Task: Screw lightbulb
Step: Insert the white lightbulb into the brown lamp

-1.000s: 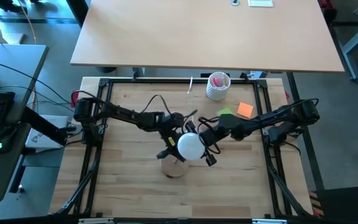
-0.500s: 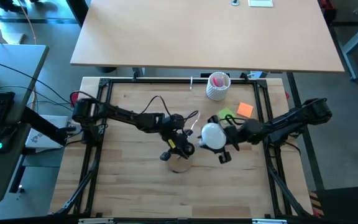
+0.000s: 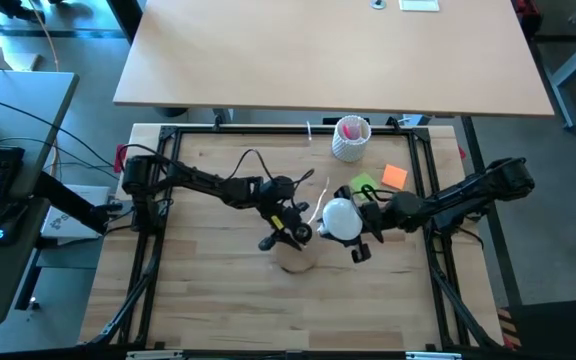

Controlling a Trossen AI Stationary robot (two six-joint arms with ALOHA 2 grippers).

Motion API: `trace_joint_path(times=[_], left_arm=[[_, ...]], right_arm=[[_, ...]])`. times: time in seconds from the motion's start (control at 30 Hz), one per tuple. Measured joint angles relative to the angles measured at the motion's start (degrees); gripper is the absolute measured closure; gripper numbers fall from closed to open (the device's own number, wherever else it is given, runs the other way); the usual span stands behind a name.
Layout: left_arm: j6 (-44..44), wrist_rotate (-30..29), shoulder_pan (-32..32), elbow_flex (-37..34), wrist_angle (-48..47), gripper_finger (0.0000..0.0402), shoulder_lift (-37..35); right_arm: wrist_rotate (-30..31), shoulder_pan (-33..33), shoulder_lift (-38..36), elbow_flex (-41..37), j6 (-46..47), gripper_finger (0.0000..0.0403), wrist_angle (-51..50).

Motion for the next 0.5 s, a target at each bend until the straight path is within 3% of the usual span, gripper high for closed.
trace_joint_path(times=[0.23, 0.5], left_arm=[[-4.8, -1.3, 0.7, -6.9, 6.5, 0.0285, 1.4], [-9.6, -2.3, -0.4, -8.5, 21.3, 0.0244, 5.1]], right_arm=[[0.0, 0.0, 0.0, 0.0, 0.0, 0.0261, 0.1], [0.0, 0.0, 0.0, 0.0, 0.0, 0.0261, 0.2]])
